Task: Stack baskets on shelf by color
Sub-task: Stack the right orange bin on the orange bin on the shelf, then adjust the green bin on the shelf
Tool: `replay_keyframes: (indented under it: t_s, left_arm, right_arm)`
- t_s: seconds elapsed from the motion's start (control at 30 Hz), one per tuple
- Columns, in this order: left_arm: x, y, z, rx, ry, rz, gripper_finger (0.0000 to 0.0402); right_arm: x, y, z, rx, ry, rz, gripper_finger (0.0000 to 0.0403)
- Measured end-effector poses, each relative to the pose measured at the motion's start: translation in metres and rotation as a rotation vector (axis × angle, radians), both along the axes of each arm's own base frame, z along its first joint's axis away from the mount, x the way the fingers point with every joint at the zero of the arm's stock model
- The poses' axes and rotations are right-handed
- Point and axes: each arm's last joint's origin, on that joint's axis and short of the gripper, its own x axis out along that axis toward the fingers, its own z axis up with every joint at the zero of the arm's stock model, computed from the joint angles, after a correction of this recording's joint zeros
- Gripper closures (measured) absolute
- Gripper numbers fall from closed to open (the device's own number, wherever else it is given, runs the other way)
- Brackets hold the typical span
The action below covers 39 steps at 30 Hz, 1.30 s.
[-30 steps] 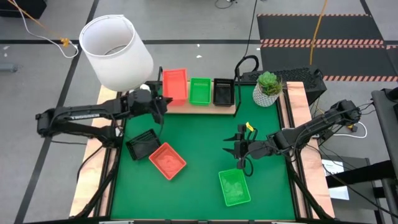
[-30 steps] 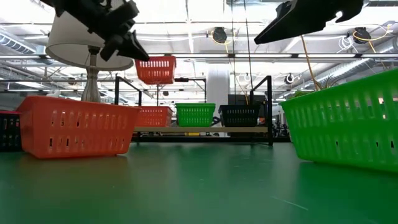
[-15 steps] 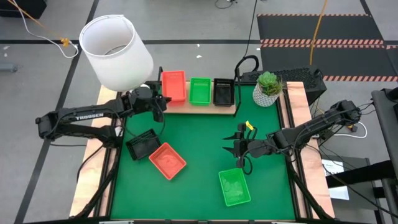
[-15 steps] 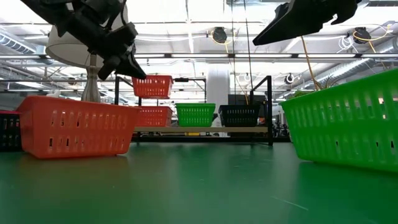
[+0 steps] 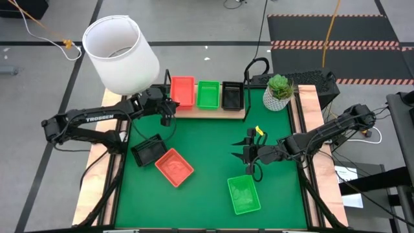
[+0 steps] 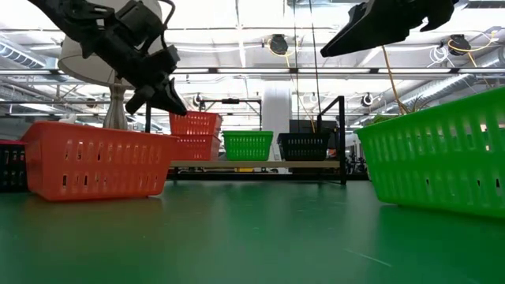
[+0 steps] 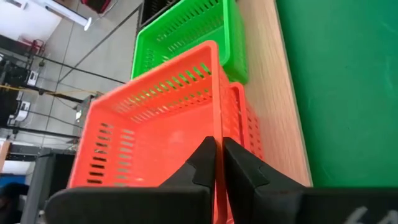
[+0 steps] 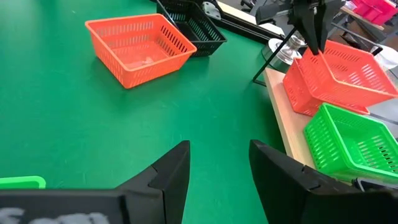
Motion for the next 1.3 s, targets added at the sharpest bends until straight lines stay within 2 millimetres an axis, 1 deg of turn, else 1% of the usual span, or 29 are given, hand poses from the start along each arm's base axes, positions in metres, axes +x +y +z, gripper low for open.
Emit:
replay_keyframes:
  t_s: [0.17,0.27,0.63,0.73,0.87,1.0,1.07,1.13,1.2,1.3]
  left_arm:
    - [0.000,0.000,-0.001,-0.014,-0.006,0.010,0.0383]
    - [0.000,0.001,0.000,-0.027,-0.014,0.021,0.0375]
    - [0.000,0.003,0.001,-0.012,-0.034,0.101,0.0288]
    - [0.001,0.004,0.003,0.022,-0.039,0.121,0.0275]
    - [0.008,0.002,0.018,0.023,-0.102,0.158,0.0269]
    - [0.019,-0.010,0.035,-0.050,-0.205,0.114,0.0268]
    - [0.024,-0.021,0.037,-0.106,-0.236,0.060,0.0268]
    - [0.028,-0.032,0.034,-0.148,-0.226,0.021,0.0268]
    - [0.030,-0.043,0.027,-0.183,-0.180,-0.006,0.0268]
    - [0.032,-0.053,0.014,-0.181,-0.076,0.022,0.0272]
  right_arm:
    - [0.000,0.000,0.000,-0.003,0.001,0.002,0.0243]
    - [0.000,0.000,0.000,-0.003,0.001,0.002,0.0243]
    - [0.000,0.000,0.000,0.003,-0.001,-0.001,0.0243]
    - [0.000,0.000,0.000,0.003,-0.001,-0.002,0.0243]
    - [0.000,0.000,0.000,0.003,-0.001,-0.002,0.0243]
    - [0.000,-0.001,0.000,0.001,-0.001,-0.007,0.0243]
    - [0.000,-0.002,0.000,0.002,0.004,-0.014,0.0243]
    - [0.001,-0.004,-0.001,0.006,0.009,-0.025,0.0243]
    - [0.001,-0.006,-0.001,0.010,0.011,-0.033,0.0243]
    - [0.001,-0.007,-0.001,0.010,0.010,-0.038,0.0243]
